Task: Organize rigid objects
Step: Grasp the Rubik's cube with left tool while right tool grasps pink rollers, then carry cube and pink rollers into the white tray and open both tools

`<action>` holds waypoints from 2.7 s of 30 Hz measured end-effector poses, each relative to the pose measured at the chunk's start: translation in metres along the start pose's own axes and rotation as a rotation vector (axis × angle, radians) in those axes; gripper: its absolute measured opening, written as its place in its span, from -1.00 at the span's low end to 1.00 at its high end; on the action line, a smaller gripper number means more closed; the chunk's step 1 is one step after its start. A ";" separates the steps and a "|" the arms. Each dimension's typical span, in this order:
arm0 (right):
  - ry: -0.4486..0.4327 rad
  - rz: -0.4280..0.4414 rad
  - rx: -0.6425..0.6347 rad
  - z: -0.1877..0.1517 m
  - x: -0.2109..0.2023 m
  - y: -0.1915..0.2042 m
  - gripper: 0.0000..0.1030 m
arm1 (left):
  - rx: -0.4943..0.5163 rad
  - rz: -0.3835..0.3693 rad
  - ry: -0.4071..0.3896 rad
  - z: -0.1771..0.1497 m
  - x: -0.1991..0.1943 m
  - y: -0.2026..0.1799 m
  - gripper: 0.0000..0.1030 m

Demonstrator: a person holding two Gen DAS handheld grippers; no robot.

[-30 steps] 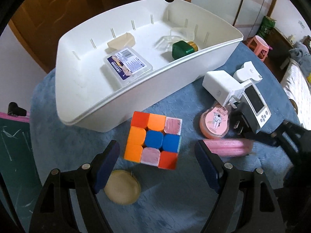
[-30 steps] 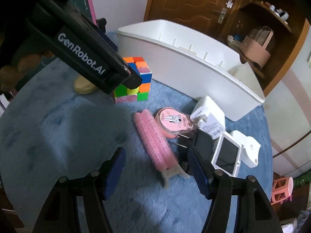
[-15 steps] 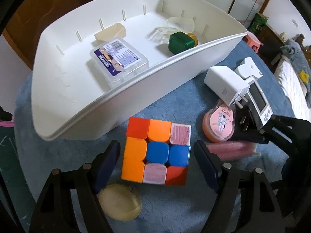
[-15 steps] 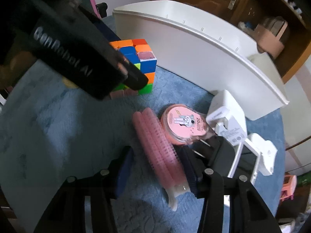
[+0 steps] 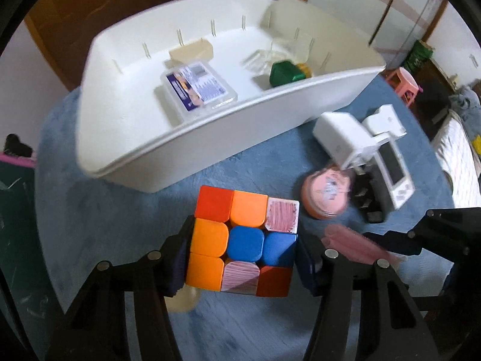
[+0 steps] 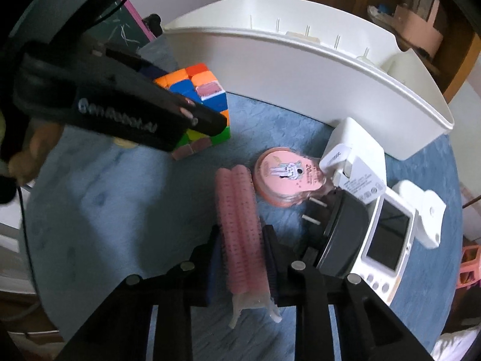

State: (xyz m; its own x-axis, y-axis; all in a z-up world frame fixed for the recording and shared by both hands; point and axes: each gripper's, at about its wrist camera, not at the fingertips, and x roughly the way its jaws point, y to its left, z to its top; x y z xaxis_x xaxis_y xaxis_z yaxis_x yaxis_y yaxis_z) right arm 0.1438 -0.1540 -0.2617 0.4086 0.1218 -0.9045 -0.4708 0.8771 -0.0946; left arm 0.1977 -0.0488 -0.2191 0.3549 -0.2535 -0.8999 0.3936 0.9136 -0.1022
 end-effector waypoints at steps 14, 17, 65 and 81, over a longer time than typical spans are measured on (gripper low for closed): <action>-0.192 0.015 0.059 0.034 -0.157 -0.018 -0.50 | -0.111 0.136 -0.257 0.053 -0.190 -0.010 0.21; -0.252 0.017 0.079 0.054 -0.198 -0.028 -0.50 | -0.130 0.161 -0.310 0.075 -0.219 -0.008 0.21; 0.060 -0.030 0.537 0.223 0.021 -0.152 -0.41 | -0.313 0.146 0.011 0.170 0.040 0.071 0.29; -0.001 0.000 0.524 0.213 -0.008 -0.145 -0.08 | -0.290 0.190 -0.058 0.158 -0.002 0.059 0.50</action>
State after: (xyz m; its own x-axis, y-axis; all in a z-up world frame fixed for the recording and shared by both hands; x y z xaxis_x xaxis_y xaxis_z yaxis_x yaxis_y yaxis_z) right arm 0.3758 -0.1835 -0.1523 0.4095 0.1216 -0.9042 -0.0163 0.9919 0.1260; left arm 0.3542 -0.0445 -0.1560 0.4493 -0.0807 -0.8897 0.0615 0.9963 -0.0593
